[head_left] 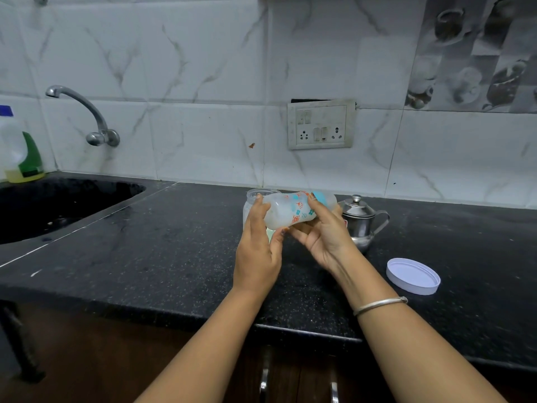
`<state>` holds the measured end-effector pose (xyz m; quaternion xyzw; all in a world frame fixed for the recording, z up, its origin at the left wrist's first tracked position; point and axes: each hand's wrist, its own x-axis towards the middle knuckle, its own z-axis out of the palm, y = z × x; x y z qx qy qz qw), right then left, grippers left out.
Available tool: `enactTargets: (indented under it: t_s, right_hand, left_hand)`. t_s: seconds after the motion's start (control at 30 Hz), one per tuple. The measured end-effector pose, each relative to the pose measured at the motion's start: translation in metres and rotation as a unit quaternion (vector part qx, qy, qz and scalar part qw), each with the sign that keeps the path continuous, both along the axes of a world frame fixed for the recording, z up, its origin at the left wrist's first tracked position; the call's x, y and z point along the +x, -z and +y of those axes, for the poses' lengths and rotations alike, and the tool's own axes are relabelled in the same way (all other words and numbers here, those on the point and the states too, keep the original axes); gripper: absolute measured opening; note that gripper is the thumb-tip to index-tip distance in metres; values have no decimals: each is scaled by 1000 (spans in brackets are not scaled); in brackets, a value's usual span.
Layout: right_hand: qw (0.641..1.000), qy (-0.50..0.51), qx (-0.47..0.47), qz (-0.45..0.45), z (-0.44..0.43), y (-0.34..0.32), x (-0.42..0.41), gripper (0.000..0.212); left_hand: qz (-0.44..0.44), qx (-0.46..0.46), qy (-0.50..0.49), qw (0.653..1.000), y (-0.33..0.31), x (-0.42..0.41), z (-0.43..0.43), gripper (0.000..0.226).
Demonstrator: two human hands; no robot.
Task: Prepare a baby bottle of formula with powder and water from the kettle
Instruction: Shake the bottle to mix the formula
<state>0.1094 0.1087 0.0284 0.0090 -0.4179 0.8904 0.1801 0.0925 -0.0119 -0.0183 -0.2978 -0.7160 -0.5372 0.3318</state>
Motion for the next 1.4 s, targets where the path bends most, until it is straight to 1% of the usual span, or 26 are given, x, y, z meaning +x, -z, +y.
enactTargets:
  t_s: [0.07, 0.13, 0.23, 0.3, 0.4, 0.43, 0.5, 0.57, 0.63, 0.7, 0.77, 0.83, 0.9, 0.97, 1.13, 1.2, 1.27, 1.3, 1.33, 1.37, 1.4]
  right_hand:
    - [1000, 4, 2, 4, 1, 1, -1, 52]
    - [998, 47, 46, 21, 2, 1, -1, 51]
    - [982, 130, 125, 54, 4, 3, -1, 78]
    - [962, 178, 187, 85, 3, 6, -2, 86]
    - [915, 238, 298, 130, -1, 9, 1, 85]
    - [908, 241, 315, 138, -3, 9, 2, 83]
    - [905, 235, 326, 142, -4, 9, 2, 82]
    - [914, 231, 304, 140, -4, 8, 1, 81]
    - [937, 206, 252, 124, -1, 7, -2, 78]
    - [964, 168, 185, 87, 2, 6, -3, 71]
    - [981, 134, 130, 54, 4, 5, -3, 58]
    - [992, 94, 80, 35, 4, 4, -3, 39]
    - [998, 53, 34, 22, 3, 4, -3, 23]
    - [999, 30, 13, 18, 4, 4, -4, 16]
    - [1000, 26, -5, 15, 6, 3, -3, 19]
    - [998, 58, 19, 14, 5, 3, -3, 29]
    - [988, 130, 77, 24, 6, 4, -5, 49]
    - [978, 170, 116, 35, 6, 4, -4, 60]
    - [961, 211, 167, 54, 6, 5, -2, 72]
    - [936, 254, 233, 78, 5, 7, -1, 80]
    - [902, 290, 304, 103, 4, 9, 0, 85]
  left_hand:
    - [-7, -6, 0, 1000, 0, 1, -1, 54]
    - [-32, -16, 2, 999, 1, 1, -1, 53]
    - [-56, -36, -7, 998, 0, 0, 0, 57]
    - [-71, -52, -10, 996, 0, -1, 0, 59]
    - [-94, -77, -20, 992, 3, -4, 0, 59]
    - [-99, -83, -23, 991, 3, -4, 0, 58]
    - [-104, -86, -22, 991, 3, -5, 0, 58]
    - [-101, -81, -19, 991, 3, -5, 1, 58]
    - [-89, -72, -21, 993, 2, -5, 1, 57]
    - [-75, -55, -17, 996, 0, -2, 1, 54]
    - [-58, -31, -4, 998, 0, 0, 0, 53]
    - [-41, -15, 3, 999, 1, 1, -1, 54]
    - [-18, -17, 3, 1000, 0, 3, -1, 58]
    - [-3, -30, 4, 1000, -2, 6, -1, 61]
    - [-3, -58, 20, 998, -2, 6, 0, 67]
    - [-13, -64, 24, 998, -1, 5, 0, 71]
    - [-37, -71, 23, 997, 0, 4, 0, 77]
    - [-52, -76, 22, 996, 1, 3, 0, 79]
    - [-66, -83, 21, 994, 2, 1, 0, 80]
    - [-76, -92, 20, 993, 3, 0, 1, 80]
    - [-81, -104, 18, 991, 4, -2, 1, 78]
